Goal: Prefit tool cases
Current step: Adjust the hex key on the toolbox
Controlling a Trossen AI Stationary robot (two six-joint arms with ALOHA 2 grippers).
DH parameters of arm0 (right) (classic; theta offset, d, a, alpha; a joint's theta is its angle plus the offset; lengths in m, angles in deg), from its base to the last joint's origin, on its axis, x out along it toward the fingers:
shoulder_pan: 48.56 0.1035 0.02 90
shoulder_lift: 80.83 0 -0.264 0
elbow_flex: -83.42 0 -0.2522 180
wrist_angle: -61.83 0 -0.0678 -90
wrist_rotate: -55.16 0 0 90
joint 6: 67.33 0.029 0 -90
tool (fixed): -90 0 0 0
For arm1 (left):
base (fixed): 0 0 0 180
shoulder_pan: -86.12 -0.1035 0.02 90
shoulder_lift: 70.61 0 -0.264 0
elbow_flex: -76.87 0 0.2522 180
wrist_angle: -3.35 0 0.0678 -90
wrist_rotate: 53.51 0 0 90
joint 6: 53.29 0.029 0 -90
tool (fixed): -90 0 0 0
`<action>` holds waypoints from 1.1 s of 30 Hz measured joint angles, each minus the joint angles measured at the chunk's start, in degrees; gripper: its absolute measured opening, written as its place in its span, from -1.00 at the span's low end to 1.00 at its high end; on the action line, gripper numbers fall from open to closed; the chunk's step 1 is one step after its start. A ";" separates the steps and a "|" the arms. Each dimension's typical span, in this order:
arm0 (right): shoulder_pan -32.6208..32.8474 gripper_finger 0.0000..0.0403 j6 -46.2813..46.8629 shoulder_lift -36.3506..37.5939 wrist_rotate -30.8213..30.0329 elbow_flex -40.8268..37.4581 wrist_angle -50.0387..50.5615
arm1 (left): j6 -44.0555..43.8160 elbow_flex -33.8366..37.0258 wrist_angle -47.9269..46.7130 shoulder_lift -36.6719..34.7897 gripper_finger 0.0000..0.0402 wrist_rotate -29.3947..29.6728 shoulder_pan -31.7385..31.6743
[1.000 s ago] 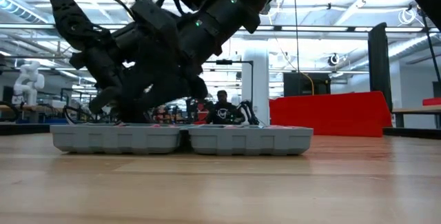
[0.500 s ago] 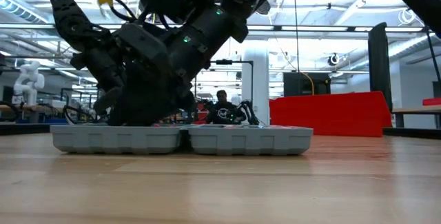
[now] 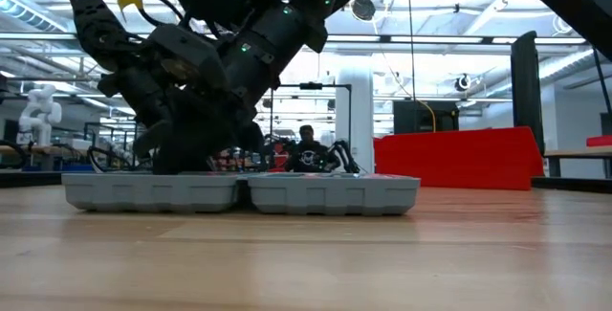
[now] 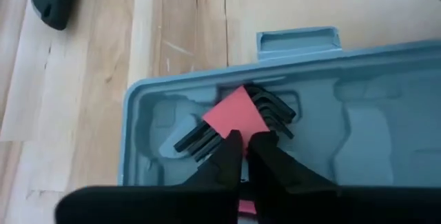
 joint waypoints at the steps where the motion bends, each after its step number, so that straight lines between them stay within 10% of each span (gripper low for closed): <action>1: -0.04 -0.95 0.57 0.42 -0.01 -0.05 -0.04 | 0.02 0.00 0.00 0.00 -1.00 0.06 0.00; 19: 0.28 -0.99 6.11 4.03 -2.74 -0.43 0.92 | -3.30 0.02 1.14 0.00 -1.00 4.88 0.20; 33: 0.07 -0.38 5.04 4.16 -6.49 -0.35 0.35 | -3.04 0.02 1.25 0.02 -1.00 5.03 0.20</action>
